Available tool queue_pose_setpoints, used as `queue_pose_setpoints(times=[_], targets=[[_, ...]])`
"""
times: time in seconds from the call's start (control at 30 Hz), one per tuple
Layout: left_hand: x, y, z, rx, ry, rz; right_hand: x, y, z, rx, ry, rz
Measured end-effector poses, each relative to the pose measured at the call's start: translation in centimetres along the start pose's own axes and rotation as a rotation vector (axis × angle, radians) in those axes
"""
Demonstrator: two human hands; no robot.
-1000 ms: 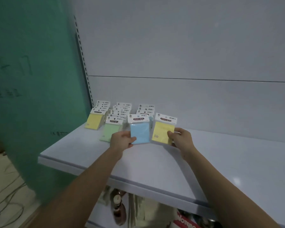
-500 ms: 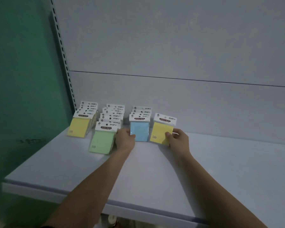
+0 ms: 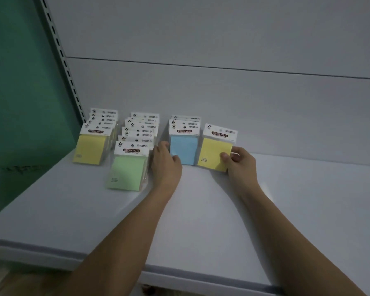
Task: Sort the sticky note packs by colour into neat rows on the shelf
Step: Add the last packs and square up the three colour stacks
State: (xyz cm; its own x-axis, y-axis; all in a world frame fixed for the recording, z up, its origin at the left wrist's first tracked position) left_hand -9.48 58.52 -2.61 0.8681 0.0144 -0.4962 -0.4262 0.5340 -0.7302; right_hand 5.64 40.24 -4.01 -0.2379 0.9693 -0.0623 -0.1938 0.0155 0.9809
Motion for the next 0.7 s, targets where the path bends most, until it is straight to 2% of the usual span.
queue_pose_setpoints(times=[0.37,0.53,0.7], targets=[[-0.5,-1.9,-1.0,0.188,-0.070,0.161,0.4,-0.3,1.0,0.020,0.009,0.029],[-1.2,-5.0,-1.8,0.301,-0.033,0.033,-0.3,0.2,0.4,0.066,-0.013,0.107],[-5.0,-7.1,-0.4,0.391,-0.032,-0.030,-0.2,2.7,-0.5,0.107,-0.050,0.182]])
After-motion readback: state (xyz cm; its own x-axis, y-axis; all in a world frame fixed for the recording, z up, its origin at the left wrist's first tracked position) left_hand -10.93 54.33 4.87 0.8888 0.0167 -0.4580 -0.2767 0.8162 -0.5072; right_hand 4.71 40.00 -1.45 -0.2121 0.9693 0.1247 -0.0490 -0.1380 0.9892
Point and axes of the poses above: each hand's wrist, its own z-axis towards the middle knuckle, its own x-axis out of the palm, y = z × x, the point moved 9 cm from there along z, towards the middle knuckle, and after that the axes turned 11 degrees about -y, right-handed, at the moved point
